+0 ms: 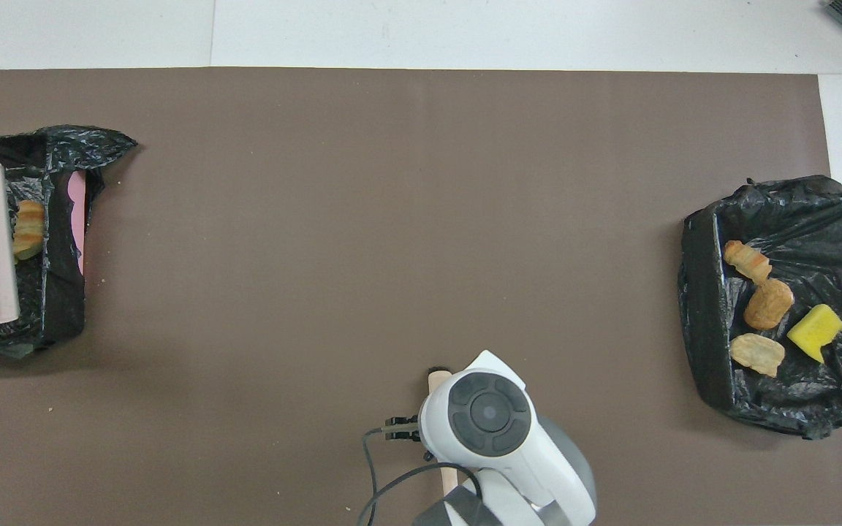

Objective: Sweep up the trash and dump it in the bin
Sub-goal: 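Tip the dustpan into the bag with the left gripper, then carry the empty dustpan back to the table center with the left gripper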

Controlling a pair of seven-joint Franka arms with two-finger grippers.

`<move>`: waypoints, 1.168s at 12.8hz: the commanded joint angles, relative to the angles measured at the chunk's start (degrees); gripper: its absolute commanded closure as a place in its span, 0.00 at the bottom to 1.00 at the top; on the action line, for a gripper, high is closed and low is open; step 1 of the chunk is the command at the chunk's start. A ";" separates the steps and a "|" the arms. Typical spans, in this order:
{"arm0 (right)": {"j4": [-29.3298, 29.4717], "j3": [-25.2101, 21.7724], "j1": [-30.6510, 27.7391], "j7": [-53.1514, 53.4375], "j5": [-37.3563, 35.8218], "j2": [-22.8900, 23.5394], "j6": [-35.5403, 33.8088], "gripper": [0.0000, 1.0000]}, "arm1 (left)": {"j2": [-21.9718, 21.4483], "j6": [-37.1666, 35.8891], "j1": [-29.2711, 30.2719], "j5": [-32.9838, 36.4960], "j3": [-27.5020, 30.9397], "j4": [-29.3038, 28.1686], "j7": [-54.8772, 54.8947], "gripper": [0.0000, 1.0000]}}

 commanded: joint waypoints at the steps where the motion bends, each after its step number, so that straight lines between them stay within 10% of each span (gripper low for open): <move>1: 2.87 0.37 -5.79 -2.70 -1.33 -0.83 -0.93 0.00 | -1.55 -5.76 -5.55 -7.32 0.31 -2.28 -11.61 1.00; 10: 11.13 0.37 -21.54 -2.97 -12.30 -0.31 -1.01 0.00 | 4.49 2.98 -36.22 -21.39 0.39 -11.00 -86.41 1.00; 15: 14.03 0.28 -24.26 -3.06 -16.97 -0.92 -4.15 0.00 | 17.22 6.43 -47.92 -29.31 0.48 1.98 -107.80 1.00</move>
